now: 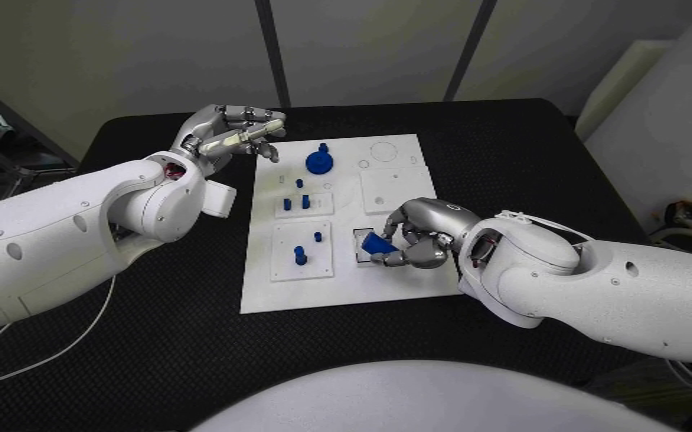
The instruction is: Assemble the parts on the task board
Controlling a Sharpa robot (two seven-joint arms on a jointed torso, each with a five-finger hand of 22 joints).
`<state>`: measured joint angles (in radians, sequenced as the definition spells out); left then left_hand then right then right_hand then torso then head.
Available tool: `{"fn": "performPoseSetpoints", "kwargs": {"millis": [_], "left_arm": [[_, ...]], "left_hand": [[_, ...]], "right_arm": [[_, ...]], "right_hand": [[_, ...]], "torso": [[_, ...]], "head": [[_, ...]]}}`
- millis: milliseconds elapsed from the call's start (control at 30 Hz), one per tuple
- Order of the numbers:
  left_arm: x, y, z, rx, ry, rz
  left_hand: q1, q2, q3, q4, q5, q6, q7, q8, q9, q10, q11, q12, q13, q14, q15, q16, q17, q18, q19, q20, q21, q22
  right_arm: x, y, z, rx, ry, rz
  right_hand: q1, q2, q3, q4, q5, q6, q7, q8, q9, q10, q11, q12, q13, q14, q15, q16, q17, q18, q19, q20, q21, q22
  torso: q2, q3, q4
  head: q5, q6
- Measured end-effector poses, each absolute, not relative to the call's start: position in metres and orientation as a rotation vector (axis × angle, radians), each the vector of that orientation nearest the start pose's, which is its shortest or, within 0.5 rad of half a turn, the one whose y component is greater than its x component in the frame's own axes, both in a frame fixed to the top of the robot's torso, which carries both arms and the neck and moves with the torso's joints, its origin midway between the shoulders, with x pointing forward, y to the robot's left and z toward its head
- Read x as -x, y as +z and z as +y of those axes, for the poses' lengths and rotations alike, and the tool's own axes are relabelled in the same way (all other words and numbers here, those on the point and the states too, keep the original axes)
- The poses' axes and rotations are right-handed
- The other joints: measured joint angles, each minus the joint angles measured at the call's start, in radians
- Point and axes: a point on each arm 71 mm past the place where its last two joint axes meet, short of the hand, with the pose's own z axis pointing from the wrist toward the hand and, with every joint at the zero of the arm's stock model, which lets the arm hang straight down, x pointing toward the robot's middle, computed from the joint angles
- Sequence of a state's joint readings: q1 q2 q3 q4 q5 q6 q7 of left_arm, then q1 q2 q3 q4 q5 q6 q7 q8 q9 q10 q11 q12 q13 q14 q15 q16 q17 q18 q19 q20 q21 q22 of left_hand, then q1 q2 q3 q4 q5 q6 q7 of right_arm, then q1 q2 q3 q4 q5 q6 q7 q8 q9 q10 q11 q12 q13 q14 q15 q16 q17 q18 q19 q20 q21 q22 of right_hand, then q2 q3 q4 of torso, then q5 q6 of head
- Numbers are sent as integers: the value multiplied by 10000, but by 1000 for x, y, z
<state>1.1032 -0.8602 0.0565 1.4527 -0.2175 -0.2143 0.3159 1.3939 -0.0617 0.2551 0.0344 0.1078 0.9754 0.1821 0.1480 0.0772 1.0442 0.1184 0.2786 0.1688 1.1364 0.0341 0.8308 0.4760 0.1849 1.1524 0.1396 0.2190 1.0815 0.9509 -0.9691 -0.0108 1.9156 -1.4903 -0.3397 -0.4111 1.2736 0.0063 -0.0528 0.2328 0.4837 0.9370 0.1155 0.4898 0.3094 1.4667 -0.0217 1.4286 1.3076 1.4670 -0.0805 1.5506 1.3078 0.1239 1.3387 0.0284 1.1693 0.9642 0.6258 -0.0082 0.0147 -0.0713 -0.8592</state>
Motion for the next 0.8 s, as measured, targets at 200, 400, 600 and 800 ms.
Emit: {"fn": "performPoseSetpoints", "kwargs": {"millis": [200,400,600,800], "left_arm": [[-494,-197,232,9845,-14829,15240],[-494,-197,232,9839,-14849,15250],[-493,-197,232,9837,-14849,15252],[-493,-197,232,9831,-14865,15263]], "left_hand": [[0,0,0,0,0,0,0,0,0,0,0,0,0,0,0,0,0,0,0,0,0,0],[0,0,0,0,0,0,0,0,0,0,0,0,0,0,0,0,0,0,0,0,0,0],[0,0,0,0,0,0,0,0,0,0,0,0,0,0,0,0,0,0,0,0,0,0],[0,0,0,0,0,0,0,0,-9,1,0,0,0,0,0,0,0,0,0,0,0,0]], "right_arm": [[-374,-245,-155,-162,6617,19252],[-377,-248,-150,-83,6289,19536],[-378,-250,-147,22,5994,19697],[-379,-251,-147,106,5650,19713]], "right_hand": [[-164,95,-151,448,-84,54,52,-4,26,1,1,-95,0,0,1,0,0,2,-36,-36,0,-79],[-658,1,-303,619,-173,362,6,0,248,2,2,-95,0,0,1,0,-1,1,-37,-36,0,-83],[-1090,27,-571,606,-254,782,-248,5,304,-3,-5,-95,0,-40,-38,0,-1,2,-37,-35,0,-71],[-1338,169,-740,586,-523,921,-409,5,373,-2,-73,-95,0,-5,-79,0,-1,2,-37,-35,0,-65]], "torso": [[0,-1,0],[-2,3,-24],[-4,2,-36],[-4,1,-38]], "head": [[73,16],[143,18],[149,24],[151,43]]}}
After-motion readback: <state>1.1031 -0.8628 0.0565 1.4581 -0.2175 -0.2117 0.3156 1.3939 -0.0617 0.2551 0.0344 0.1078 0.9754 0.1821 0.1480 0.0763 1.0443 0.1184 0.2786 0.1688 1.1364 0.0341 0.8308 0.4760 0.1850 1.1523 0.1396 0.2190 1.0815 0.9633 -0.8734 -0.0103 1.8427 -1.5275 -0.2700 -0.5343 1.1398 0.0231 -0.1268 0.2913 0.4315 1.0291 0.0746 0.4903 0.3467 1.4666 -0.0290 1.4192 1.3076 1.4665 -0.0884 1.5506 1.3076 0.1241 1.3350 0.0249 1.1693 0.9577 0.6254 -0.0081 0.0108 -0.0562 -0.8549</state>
